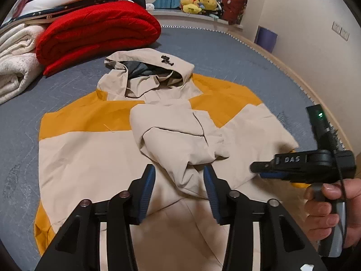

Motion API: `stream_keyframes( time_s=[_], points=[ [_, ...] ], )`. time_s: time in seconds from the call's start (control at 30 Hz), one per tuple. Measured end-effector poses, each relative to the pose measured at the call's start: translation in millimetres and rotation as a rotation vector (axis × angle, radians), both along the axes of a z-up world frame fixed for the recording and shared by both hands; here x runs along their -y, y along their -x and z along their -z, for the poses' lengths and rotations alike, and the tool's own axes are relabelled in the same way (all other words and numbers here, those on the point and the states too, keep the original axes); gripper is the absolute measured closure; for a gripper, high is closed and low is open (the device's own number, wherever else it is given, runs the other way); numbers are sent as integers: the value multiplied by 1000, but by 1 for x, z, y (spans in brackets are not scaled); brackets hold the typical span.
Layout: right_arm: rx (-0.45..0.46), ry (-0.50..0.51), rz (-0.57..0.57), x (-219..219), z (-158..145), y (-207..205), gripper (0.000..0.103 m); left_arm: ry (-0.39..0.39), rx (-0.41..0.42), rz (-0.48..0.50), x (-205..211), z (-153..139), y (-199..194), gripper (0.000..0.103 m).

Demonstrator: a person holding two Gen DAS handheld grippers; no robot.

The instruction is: Fold large clothes

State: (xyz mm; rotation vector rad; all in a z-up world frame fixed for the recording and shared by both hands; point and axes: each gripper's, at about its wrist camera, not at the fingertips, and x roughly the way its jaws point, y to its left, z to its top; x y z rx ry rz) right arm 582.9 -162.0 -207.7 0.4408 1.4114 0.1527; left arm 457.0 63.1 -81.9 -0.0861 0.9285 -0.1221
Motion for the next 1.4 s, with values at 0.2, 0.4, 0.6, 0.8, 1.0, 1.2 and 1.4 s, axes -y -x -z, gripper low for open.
stream_keyframes(
  time_s=[0.2, 0.4, 0.6, 0.8, 1.0, 1.2, 1.4],
  points=[
    [50, -3, 39, 6, -6, -3, 97, -122, -95, -19, 12, 35, -14, 53],
    [102, 26, -9, -9, -23, -2, 98, -107, -89, -123, 2, 48, -25, 50],
    [55, 33, 2, 0, -10, -2, 100, 104, -9, -372, -63, 14, -12, 48],
    [72, 18, -30, -9, -13, -1, 100, 257, -125, -490, -106, 37, 12, 48],
    [32, 23, -13, -3, -2, -2, 100, 538, -253, -634, -146, 68, 44, 48],
    [50, 49, -16, -4, -2, -3, 100, 575, -204, -653, -160, 54, 59, 48],
    [48, 60, -6, 0, 0, -5, 101, 755, -243, -779, -195, 75, 80, 49]
  ],
)
